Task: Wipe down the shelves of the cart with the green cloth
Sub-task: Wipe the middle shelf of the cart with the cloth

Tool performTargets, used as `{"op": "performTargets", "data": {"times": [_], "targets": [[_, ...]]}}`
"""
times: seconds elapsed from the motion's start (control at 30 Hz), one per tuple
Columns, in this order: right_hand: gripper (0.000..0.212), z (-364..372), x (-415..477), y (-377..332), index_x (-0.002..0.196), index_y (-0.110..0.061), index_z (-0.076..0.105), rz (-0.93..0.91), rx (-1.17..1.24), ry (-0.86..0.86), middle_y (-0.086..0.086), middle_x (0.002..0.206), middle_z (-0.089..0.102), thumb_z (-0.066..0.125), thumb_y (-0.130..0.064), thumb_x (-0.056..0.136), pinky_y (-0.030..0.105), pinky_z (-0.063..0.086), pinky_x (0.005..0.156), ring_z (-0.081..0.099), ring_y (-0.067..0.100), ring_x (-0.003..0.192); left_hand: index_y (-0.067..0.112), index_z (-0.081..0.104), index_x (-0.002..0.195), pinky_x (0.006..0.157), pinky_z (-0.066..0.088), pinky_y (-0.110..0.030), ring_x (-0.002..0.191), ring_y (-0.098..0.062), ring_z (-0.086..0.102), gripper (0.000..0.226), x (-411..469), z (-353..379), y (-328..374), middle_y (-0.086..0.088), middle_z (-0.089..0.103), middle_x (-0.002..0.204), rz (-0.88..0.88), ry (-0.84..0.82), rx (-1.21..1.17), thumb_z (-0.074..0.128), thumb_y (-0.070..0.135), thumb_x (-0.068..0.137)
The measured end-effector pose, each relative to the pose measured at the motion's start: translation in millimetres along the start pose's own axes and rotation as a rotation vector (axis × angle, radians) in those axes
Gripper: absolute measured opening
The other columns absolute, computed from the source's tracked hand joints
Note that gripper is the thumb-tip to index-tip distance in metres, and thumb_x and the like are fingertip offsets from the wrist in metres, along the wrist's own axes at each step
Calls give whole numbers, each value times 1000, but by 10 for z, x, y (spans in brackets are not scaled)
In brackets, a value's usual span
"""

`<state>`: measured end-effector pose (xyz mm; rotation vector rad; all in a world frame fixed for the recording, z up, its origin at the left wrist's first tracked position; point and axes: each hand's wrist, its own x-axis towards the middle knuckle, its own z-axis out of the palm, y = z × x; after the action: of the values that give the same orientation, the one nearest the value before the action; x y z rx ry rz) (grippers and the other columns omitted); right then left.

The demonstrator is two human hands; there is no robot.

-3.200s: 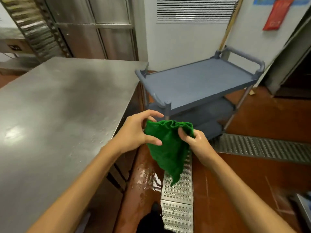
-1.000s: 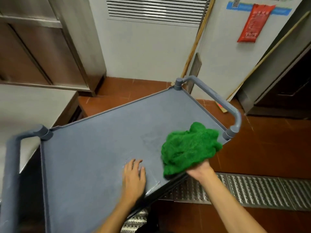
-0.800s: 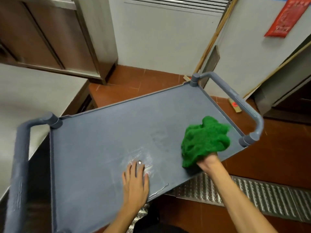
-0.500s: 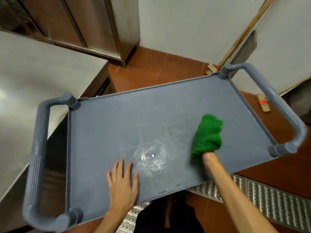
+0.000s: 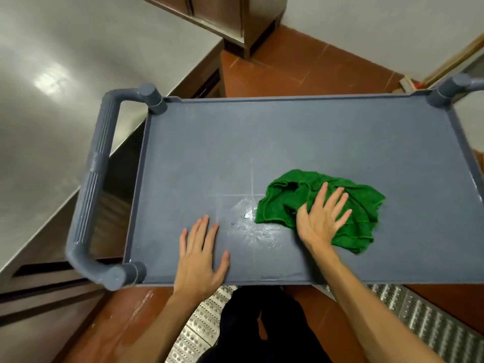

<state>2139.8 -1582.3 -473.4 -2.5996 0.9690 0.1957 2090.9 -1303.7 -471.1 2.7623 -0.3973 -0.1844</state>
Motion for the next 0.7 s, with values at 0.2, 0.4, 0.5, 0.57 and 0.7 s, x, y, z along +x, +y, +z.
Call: {"op": "performTargets", "data": {"times": [0.2,0.4,0.5,0.57,0.7], "targets": [[91,126,-30,-126,157,-19,9,-86,-95,40,17,163,-6,27,-55,75,59,-5,118,-10,33,150,11,35,153,121,18,-56,154,-22,17,77,9,8,6,-6,24,165,15,-4,25,53,51,90],[93,324,-249,-511,157,-21,7,-220,-105,26,18,163,-6,26,-60,75,60,-4,118,-10,33,150,8,29,155,122,17,-56,155,-23,15,81,-2,-19,3,-10,20,166,5,26,15,48,54,91],[92,419,-438,-667,157,-23,10,-343,-108,5,16,164,-4,22,-62,75,58,-4,118,-8,32,151,5,26,156,122,15,-56,155,-25,15,82,-31,-20,-16,-11,17,167,22,83,-39,45,54,93],[86,471,-577,-716,156,-24,16,-455,-103,8,15,164,0,24,-61,79,57,-3,119,-5,31,151,5,24,156,122,14,-55,155,-25,14,82,-39,-21,-26,-11,15,167,18,115,-63,41,55,95],[74,531,-824,-696,154,-28,24,-597,-83,-39,9,165,1,20,-67,92,52,-5,120,-9,24,152,7,23,157,122,15,-57,155,-25,12,78,-39,-28,-46,-10,13,168,42,114,-64,30,57,98]]}}
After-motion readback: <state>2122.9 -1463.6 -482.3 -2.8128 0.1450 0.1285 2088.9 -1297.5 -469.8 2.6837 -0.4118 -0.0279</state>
